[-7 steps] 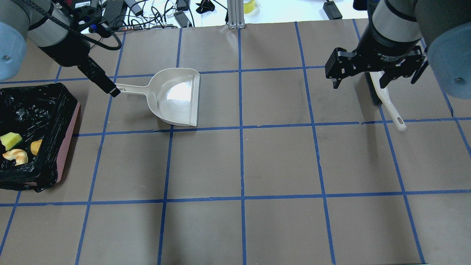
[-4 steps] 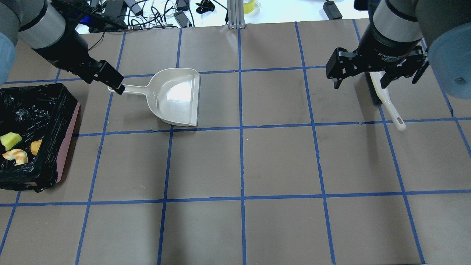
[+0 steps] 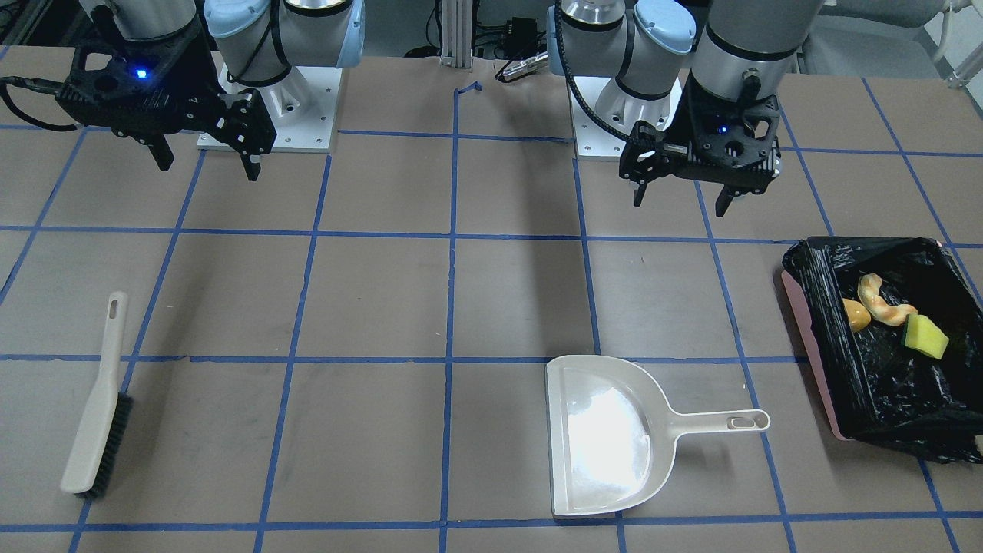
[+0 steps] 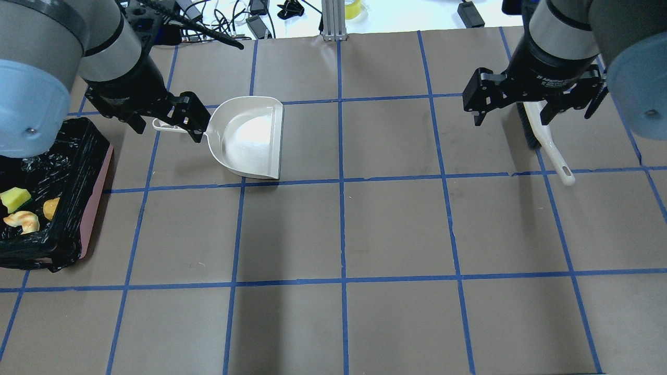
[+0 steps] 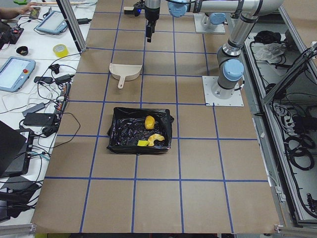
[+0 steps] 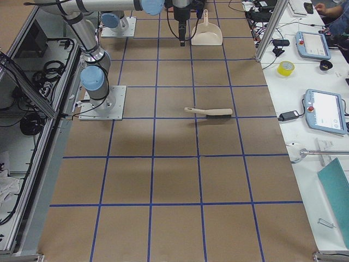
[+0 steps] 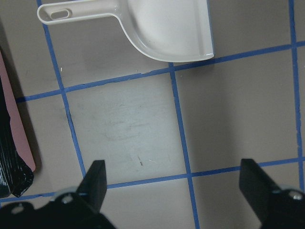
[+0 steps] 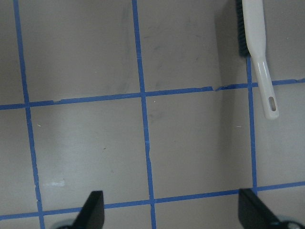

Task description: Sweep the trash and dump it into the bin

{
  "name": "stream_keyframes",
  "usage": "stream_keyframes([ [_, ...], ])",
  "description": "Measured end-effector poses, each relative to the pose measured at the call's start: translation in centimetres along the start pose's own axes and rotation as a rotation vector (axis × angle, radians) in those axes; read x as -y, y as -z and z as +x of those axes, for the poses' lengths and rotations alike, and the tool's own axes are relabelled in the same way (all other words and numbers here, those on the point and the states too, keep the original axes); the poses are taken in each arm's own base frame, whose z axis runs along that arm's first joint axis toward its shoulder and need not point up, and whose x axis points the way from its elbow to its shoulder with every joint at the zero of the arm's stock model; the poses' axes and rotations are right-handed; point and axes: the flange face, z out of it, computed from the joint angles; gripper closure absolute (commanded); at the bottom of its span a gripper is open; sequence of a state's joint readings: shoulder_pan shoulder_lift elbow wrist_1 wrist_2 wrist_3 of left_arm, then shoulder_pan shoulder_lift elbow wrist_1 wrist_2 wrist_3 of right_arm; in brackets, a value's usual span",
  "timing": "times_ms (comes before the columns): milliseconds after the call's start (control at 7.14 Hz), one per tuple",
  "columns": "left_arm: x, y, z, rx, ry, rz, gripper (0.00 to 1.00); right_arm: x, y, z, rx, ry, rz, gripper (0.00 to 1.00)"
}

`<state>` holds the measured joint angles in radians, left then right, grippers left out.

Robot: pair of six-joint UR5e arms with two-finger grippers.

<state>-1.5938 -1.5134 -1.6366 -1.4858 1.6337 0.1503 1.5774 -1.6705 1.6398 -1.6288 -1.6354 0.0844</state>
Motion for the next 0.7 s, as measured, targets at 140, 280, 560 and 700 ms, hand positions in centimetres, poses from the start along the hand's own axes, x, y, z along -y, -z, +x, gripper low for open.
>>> stream_keyframes([
  [140,-0.17,0.38,0.15,-0.004,0.003,0.011,0.00,0.00,0.00,0.01,0.000,0.000,0.000,0.00],
  [280,-0.23,0.60,0.24,-0.011,0.000,0.020,0.02,0.00,-0.01,0.03,-0.001,0.000,0.000,0.00],
  [560,-0.24,0.67,0.56,-0.039,0.006,0.028,0.02,0.01,0.00,0.03,-0.001,0.000,0.000,0.00],
  [700,-0.15,0.50,0.63,-0.046,0.007,0.026,0.02,0.01,0.00,0.03,-0.001,0.000,0.000,0.00],
])
